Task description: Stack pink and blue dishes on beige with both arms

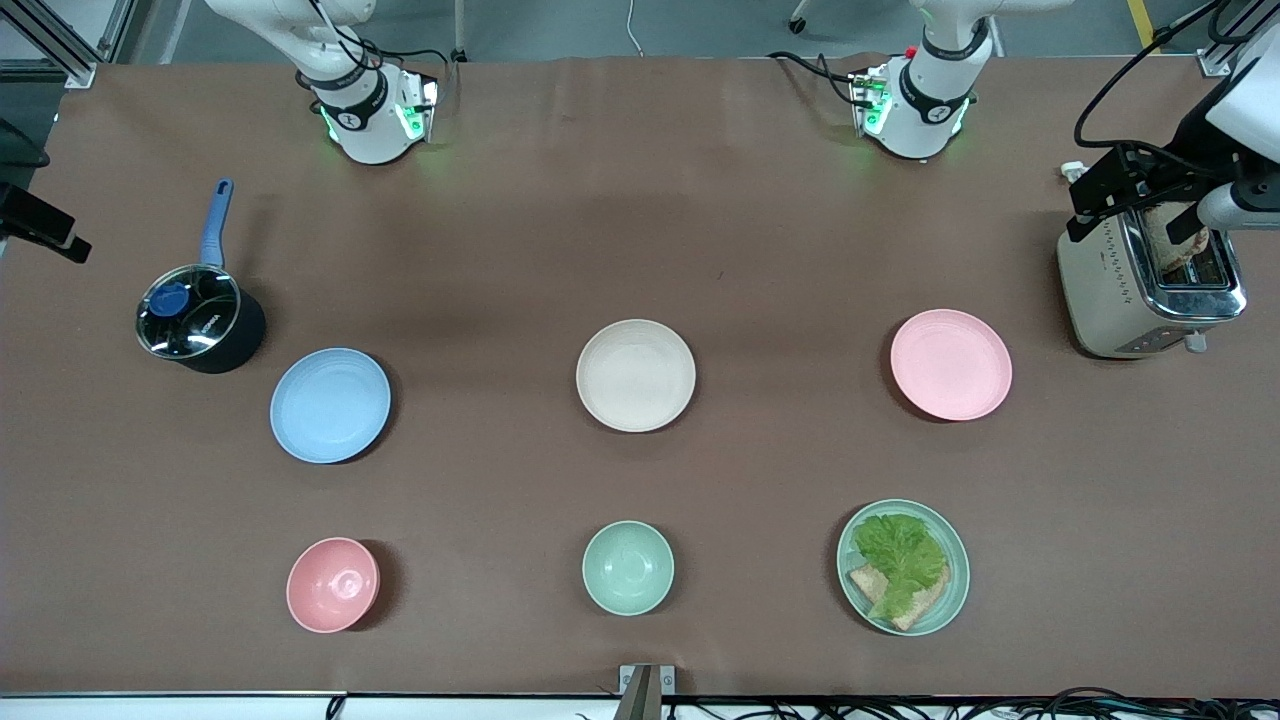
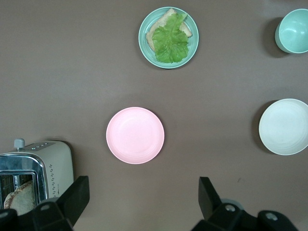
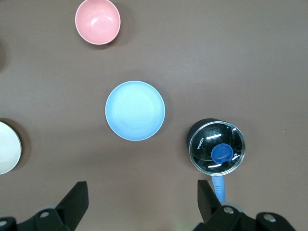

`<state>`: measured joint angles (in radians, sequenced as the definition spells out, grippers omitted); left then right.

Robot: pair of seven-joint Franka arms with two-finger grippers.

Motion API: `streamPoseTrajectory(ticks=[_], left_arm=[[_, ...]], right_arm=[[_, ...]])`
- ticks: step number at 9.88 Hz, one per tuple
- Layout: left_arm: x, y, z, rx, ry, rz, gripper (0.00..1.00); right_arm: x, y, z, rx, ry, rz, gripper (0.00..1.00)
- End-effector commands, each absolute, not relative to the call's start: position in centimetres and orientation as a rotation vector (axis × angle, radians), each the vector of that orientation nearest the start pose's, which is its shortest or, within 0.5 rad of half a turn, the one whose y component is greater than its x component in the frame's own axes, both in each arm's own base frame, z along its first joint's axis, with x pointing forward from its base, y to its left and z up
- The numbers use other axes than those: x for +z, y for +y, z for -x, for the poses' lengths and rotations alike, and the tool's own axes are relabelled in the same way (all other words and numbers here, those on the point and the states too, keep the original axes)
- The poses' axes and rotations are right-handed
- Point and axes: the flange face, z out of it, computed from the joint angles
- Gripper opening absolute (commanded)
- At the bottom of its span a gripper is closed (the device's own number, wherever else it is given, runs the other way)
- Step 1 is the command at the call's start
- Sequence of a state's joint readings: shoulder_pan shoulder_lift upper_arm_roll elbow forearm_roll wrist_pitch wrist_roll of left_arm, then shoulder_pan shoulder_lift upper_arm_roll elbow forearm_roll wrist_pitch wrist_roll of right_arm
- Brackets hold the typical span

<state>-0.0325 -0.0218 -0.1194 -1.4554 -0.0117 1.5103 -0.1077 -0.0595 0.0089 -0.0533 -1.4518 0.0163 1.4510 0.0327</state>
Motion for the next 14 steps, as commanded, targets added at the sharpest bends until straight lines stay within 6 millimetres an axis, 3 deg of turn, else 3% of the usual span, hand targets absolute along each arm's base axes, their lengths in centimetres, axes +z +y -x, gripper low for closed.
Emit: streamPoseTrajectory(ticks=[1,3,5,6,8,10,13,14], left_arm=[[67.1,-8.2,-53.5,-0.054,0.093,3.151,1.00],[66.8,-8.2,-53.7,-0.048,0.101,3.155,1.00],[65.8,-5.7,-54.7,-0.012,0.010,3.198,1.00],[65.0,-4.4,-55.2,0.011,-0.023,3.214,1.00],[60.1,-1.8,-57.7,0.110,-0.056,3.221,1.00],[53.8,1.7,-59.2,0.164,0.139,3.223,1.00],[41.4,5.0,-60.8,0.150,0.445,3.217,1.00],[37.5,6.4,-61.0,0.116,0.418,3.241,1.00]], right_arm=[[66.7,-5.9,-53.9,0.025,0.223,3.119,1.00],[66.6,-6.0,-53.8,0.030,0.223,3.119,1.00],[66.3,-6.1,-54.1,0.031,0.214,3.125,1.00],[64.9,-6.3,-55.0,0.062,0.212,3.133,1.00],[60.8,-6.2,-57.2,0.177,0.202,3.145,1.00],[53.3,-7.3,-59.9,0.231,0.220,3.140,1.00],[40.1,-8.8,-59.9,0.140,0.141,3.138,1.00],[36.2,-9.1,-59.4,0.080,0.151,3.130,1.00]])
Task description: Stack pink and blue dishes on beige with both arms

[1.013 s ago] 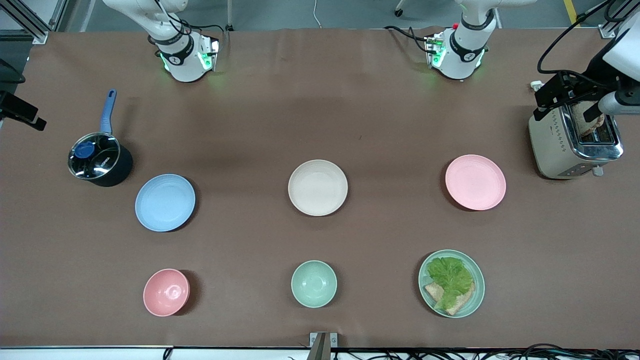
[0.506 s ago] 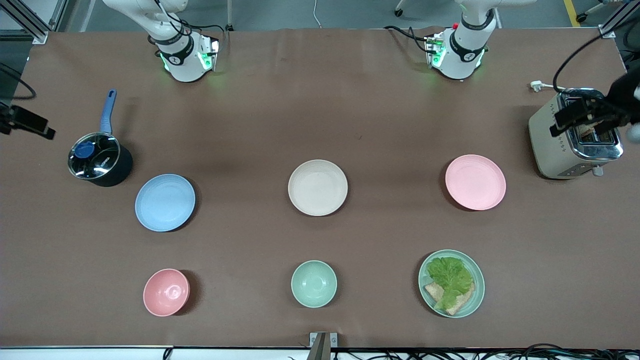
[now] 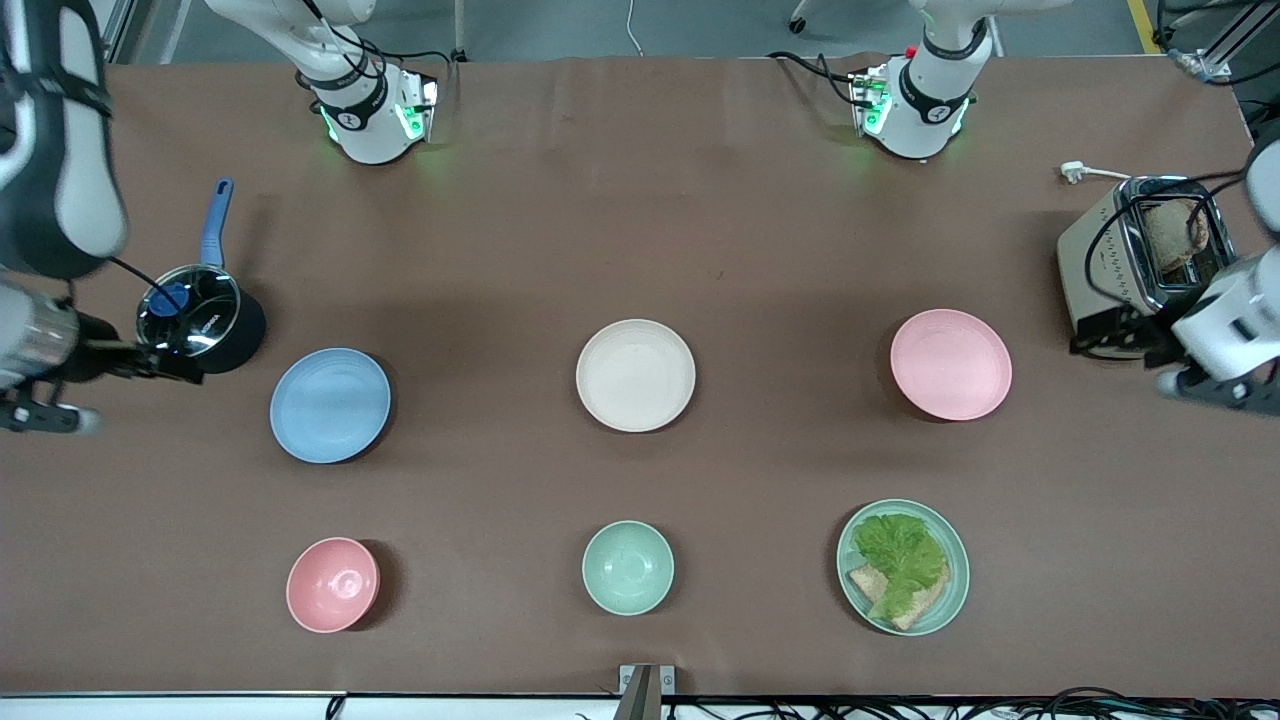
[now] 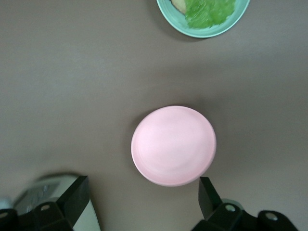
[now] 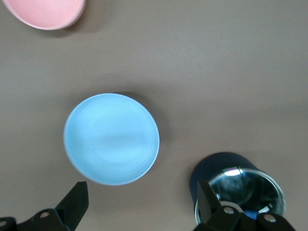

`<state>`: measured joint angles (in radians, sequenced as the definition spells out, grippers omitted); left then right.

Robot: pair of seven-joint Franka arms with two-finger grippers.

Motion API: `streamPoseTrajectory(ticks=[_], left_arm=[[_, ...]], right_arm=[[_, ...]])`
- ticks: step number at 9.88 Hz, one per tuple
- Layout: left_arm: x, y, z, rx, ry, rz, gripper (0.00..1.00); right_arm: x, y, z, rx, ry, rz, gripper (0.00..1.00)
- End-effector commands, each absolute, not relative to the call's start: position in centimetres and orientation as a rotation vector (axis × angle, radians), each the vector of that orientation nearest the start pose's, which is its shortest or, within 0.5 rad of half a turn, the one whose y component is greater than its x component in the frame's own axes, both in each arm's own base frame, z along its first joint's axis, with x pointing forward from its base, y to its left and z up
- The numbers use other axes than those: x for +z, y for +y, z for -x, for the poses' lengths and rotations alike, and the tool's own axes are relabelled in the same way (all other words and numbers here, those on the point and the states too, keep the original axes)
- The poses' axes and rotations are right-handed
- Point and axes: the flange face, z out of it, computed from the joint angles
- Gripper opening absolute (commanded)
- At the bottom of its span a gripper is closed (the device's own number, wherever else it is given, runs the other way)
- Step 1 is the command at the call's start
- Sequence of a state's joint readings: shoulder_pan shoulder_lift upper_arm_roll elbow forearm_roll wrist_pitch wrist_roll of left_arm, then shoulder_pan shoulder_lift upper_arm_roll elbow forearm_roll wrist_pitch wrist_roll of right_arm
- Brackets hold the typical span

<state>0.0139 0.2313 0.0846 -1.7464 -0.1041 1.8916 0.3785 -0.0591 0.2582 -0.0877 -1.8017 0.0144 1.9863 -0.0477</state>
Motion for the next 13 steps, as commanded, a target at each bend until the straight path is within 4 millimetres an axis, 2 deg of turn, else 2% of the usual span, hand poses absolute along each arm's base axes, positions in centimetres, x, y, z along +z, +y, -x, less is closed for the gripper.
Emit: streamPoseTrajectory(ticks=[1,2,3,4,5,7,8,9,10,11,13], left_arm=[[33.1,6.6,-60.7,0.142,0.487,3.231,0.99],[28.9,6.8,-60.5,0.243,0.568,3.229,0.91],[24.6,6.9,-60.1,0.339,0.584,3.230,0.81],[22.2,7.3,-59.9,0.364,0.574,3.228,0.80],[20.5,7.9,-59.6,0.381,0.600,3.229,0.77],[17.0,8.3,-59.1,0.391,0.597,3.285,0.76],[16.0,8.4,-59.0,0.386,0.591,3.288,0.65],[15.7,8.7,-58.7,0.393,0.573,3.299,0.33],[15.7,8.7,-58.7,0.388,0.560,3.310,0.12],[16.1,8.6,-58.8,0.382,0.564,3.311,0.04],[18.5,8.8,-59.0,0.372,0.572,3.322,0.00]], right_arm=[[32.6,-9.1,-58.9,0.050,0.145,3.112,1.00],[29.1,-9.7,-58.6,0.053,0.150,3.064,1.00],[26.6,-10.5,-58.4,0.073,0.117,3.016,1.00],[24.4,-12.1,-57.9,0.073,0.119,2.955,1.00],[22.3,-12.9,-57.5,0.066,0.093,2.887,1.00],[19.3,-14.3,-56.4,0.042,0.069,2.802,1.00],[18.8,-14.3,-55.9,0.036,0.054,2.773,1.00],[18.2,-14.2,-55.4,0.053,0.058,2.762,0.94],[17.7,-14.0,-54.6,0.077,0.065,2.756,0.82],[17.4,-13.8,-54.2,0.089,0.080,2.740,0.69],[17.4,-13.6,-54.1,0.098,0.089,2.713,0.18]])
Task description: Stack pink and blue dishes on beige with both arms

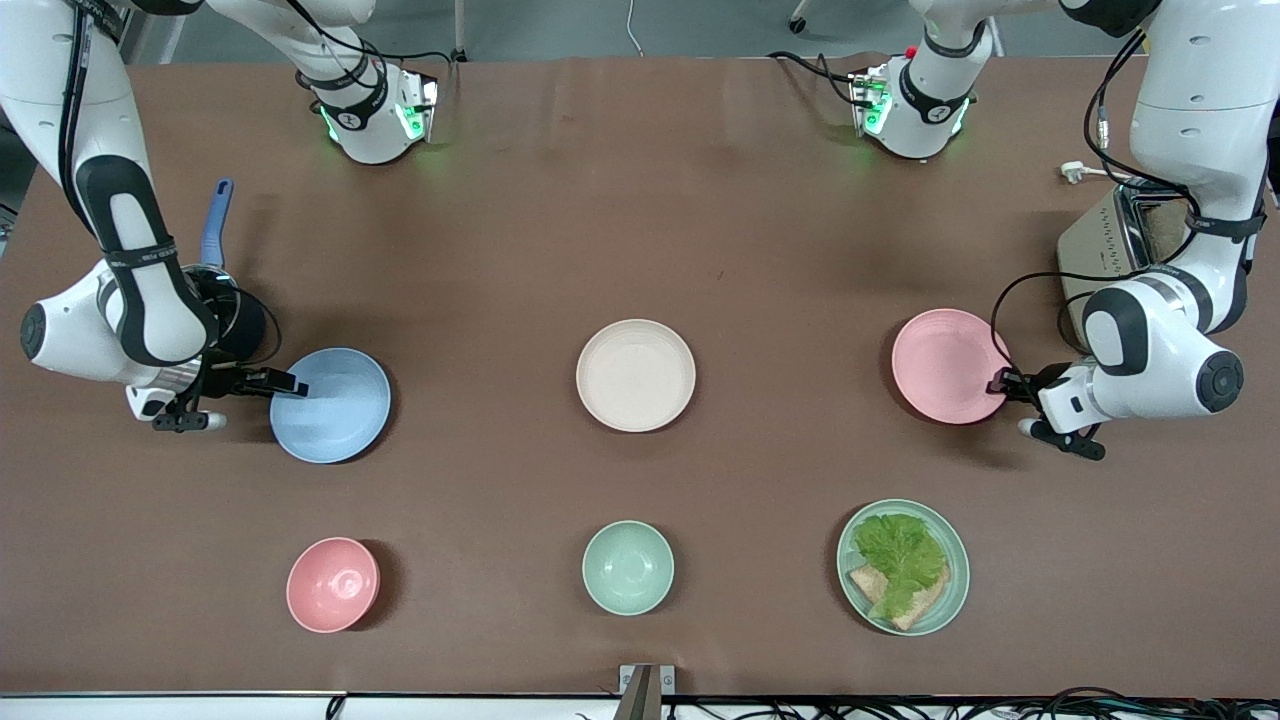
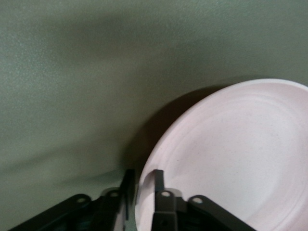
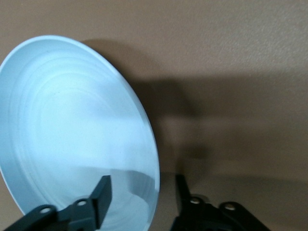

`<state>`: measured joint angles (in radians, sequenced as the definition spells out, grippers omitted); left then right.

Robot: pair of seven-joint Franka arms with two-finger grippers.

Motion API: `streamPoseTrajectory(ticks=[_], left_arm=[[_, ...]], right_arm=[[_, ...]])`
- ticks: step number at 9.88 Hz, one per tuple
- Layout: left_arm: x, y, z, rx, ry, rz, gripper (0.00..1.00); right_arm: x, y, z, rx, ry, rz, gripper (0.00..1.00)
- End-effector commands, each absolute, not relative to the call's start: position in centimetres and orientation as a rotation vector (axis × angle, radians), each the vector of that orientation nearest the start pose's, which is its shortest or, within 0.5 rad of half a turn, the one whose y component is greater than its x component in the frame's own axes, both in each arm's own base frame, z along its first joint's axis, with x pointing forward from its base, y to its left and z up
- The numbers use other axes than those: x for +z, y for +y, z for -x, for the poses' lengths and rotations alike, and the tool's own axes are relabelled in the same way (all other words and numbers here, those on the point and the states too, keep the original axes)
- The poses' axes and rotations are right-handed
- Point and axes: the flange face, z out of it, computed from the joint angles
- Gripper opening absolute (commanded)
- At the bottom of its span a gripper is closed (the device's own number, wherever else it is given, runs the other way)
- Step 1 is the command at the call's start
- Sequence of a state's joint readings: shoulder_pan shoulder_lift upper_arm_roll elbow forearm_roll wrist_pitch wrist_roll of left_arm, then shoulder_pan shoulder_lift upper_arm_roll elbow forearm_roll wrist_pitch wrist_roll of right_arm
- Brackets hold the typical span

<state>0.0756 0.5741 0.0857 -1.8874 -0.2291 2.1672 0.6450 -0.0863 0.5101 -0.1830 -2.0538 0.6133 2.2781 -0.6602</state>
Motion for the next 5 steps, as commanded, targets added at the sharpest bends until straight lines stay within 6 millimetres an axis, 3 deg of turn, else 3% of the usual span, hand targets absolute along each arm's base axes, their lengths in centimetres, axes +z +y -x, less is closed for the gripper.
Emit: streamPoseTrajectory(ticks=[1,3,4,5], left_arm=[[20.6,9.3,-58.9,0.378,0.581,3.335,0.00],[25.7,9.1,-59.0,0.357,0.601,3.353,0.00],[29.4,7.7,-59.2,0.322,0.635,3.354,0.00],[32.6,5.0,-59.4,0.310,0.669,3.362,0.00]], right_arm=[[17.6,-14.5,-54.2,0.090,0.111,2.715,0.05],[19.5,-15.7,-55.3,0.105,0.111,2.675,0.01],[21.0,-16.7,-56.0,0.117,0.114,2.654,0.01],[22.8,-17.0,-56.8,0.125,0.121,2.630,0.01]])
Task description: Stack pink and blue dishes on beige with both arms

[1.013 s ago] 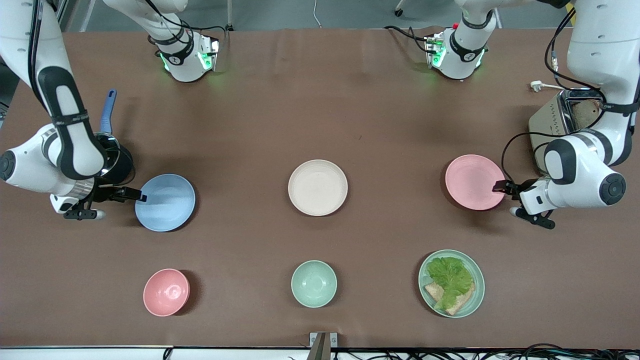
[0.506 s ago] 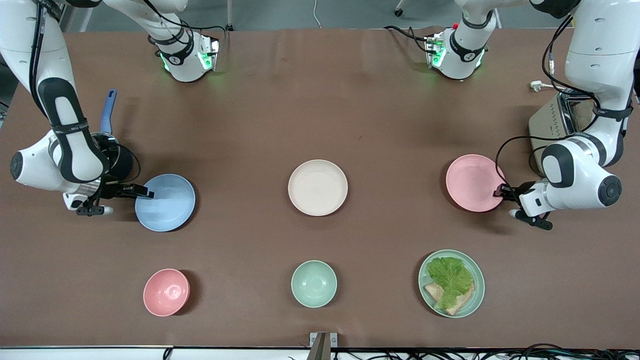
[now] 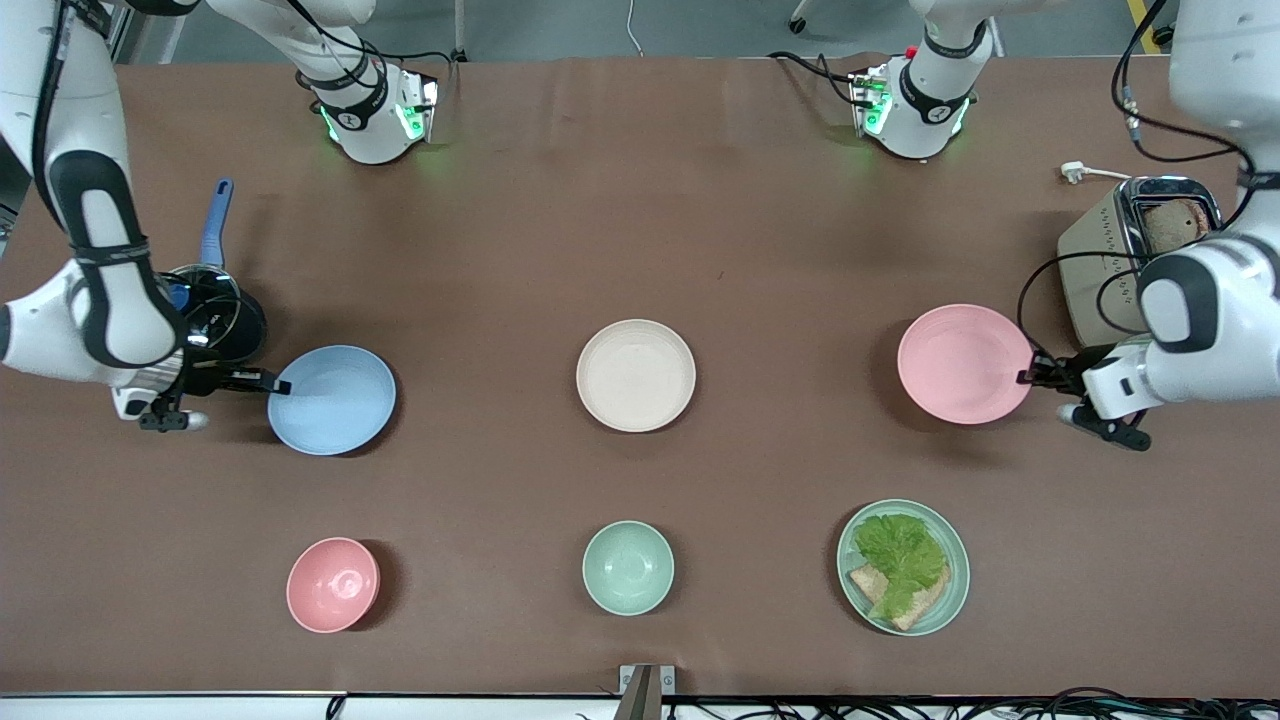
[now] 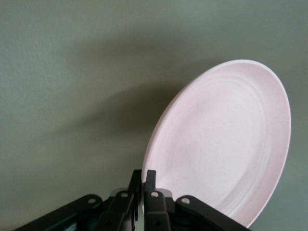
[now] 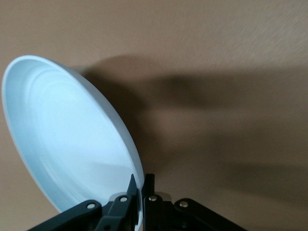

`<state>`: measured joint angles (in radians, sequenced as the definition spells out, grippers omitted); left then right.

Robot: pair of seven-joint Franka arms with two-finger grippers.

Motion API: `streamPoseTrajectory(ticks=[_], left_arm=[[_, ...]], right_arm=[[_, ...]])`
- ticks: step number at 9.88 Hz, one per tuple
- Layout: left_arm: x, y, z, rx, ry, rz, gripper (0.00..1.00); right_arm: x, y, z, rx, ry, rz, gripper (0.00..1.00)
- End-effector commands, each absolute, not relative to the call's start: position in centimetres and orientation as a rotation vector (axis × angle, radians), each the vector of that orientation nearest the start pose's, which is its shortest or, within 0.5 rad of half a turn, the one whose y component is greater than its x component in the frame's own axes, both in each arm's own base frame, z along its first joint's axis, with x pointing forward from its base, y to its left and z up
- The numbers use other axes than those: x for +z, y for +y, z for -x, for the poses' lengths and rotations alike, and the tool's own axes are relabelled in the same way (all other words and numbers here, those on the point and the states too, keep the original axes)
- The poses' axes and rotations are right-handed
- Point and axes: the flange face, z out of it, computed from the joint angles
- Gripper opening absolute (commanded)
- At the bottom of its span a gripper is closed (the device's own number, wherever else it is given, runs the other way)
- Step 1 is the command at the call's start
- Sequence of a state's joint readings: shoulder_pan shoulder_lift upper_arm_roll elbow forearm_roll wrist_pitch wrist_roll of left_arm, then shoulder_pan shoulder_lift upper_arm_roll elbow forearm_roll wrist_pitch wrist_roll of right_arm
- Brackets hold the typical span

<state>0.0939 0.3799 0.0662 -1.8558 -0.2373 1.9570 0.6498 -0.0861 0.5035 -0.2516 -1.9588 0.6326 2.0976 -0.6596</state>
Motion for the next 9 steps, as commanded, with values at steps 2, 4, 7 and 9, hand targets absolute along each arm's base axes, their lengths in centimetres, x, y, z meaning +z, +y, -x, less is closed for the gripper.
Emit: streamPoseTrajectory(ticks=[2,4,7,9], left_arm=[[38.3,-2.6,-58.9,0.305,0.617,3.388,0.00],[40.0,-11.6,-57.7,0.348,0.490,3.476,0.00],[38.0,-23.0,-55.1,0.494,0.432,3.515,0.00],[34.1,-29.0,-54.7,0.463,0.394,3.573,0.01]], right_arm=[[27.1,-17.6,-58.7,0.186,0.148,2.590,0.01],[31.0,-16.0,-60.1,0.337,0.222,2.563,0.01],[35.1,-11.5,-61.1,0.406,0.341,2.553,0.01],[36.9,-7.3,-61.6,0.443,0.402,2.556,0.01]])
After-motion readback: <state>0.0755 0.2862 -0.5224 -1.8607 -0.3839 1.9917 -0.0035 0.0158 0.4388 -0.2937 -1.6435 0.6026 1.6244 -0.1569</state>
